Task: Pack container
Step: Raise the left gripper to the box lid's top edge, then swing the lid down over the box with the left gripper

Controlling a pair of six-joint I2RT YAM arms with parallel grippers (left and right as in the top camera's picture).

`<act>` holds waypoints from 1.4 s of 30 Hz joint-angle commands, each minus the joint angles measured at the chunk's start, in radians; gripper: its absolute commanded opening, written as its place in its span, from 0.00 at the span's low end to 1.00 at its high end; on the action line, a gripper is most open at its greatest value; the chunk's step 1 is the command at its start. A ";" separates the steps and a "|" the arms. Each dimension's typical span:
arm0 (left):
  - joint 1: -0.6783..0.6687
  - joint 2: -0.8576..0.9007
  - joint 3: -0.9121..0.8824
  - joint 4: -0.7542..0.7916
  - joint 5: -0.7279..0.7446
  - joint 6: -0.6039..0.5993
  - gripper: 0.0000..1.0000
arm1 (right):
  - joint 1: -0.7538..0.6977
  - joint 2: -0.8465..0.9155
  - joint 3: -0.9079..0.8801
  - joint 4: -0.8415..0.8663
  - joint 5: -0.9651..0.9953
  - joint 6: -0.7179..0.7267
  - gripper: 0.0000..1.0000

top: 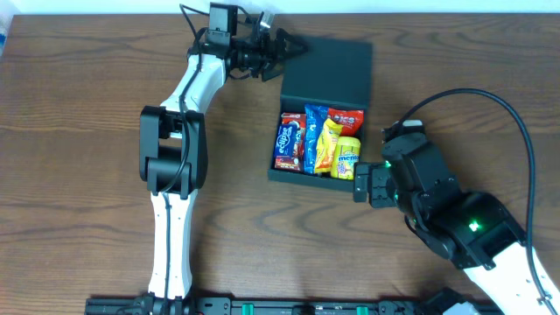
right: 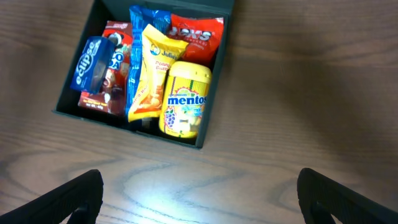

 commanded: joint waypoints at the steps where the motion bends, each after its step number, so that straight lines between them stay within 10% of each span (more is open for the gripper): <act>1: -0.006 0.010 0.021 0.024 0.127 0.004 0.96 | 0.011 -0.003 0.004 0.000 0.018 -0.004 0.99; 15: -0.006 -0.096 0.021 -0.031 0.229 0.156 0.96 | 0.011 -0.003 0.004 0.000 0.040 -0.004 0.99; 25: -0.037 -0.269 0.021 -0.641 -0.063 0.673 0.96 | 0.011 -0.003 0.004 0.002 0.053 -0.004 0.99; 42: -0.062 -0.460 0.021 -0.992 -0.304 0.764 0.96 | 0.011 -0.066 0.005 0.113 0.032 -0.005 0.99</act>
